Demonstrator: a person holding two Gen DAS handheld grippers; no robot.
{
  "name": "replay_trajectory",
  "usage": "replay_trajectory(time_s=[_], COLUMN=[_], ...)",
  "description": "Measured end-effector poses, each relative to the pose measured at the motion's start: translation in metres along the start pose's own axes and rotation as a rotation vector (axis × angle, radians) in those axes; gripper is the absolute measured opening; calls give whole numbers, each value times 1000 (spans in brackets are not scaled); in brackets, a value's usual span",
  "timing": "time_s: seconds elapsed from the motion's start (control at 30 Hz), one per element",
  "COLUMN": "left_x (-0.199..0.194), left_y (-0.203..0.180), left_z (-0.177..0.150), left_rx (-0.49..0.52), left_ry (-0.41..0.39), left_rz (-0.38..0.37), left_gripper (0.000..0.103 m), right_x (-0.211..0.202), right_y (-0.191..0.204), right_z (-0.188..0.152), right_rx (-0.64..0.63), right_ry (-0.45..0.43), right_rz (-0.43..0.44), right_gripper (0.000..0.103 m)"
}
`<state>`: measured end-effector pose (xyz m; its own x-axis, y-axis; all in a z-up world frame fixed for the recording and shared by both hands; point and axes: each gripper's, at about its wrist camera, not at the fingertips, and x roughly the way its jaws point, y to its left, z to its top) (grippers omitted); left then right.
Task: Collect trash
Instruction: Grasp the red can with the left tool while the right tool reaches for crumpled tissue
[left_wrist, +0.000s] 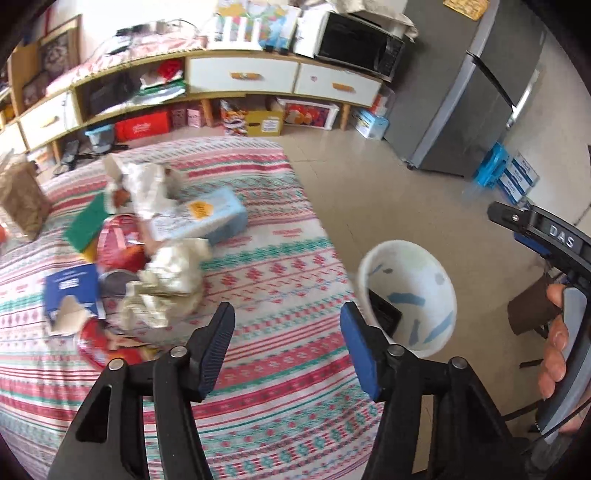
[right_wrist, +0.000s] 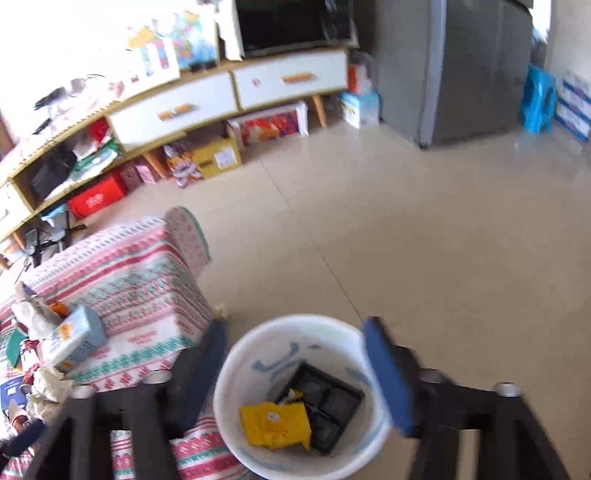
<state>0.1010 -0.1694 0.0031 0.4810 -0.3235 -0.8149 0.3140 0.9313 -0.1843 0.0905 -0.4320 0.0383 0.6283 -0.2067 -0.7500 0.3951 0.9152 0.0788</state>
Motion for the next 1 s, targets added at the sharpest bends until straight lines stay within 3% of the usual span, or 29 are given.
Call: replay_trajectory(time_s=[0.1, 0.27, 0.4, 0.6, 0.73, 0.8, 1.0], left_x=[-27, -35, -12, 1, 15, 28, 57], left_y=[58, 141, 180, 180, 184, 180, 164], left_z=[-10, -35, -60, -68, -72, -68, -56], left_rx=[-134, -361, -571, -672, -820, -827, -830], left_ry=[-33, -3, 147, 154, 143, 172, 159], left_rz=[81, 186, 145, 68, -24, -74, -83], left_gripper=[71, 78, 78, 78, 78, 78, 78], right_x=[-1, 10, 19, 27, 30, 32, 43], right_y=[30, 83, 123, 173, 189, 190, 188], right_z=[-3, -15, -29, -54, -67, -68, -70], right_rx=[-84, -175, -236, -361, -424, -419, -364], right_ry=[-4, 40, 82, 127, 131, 143, 213], right_rz=[62, 116, 176, 203, 194, 211, 263], right_gripper=[90, 90, 90, 90, 90, 90, 90])
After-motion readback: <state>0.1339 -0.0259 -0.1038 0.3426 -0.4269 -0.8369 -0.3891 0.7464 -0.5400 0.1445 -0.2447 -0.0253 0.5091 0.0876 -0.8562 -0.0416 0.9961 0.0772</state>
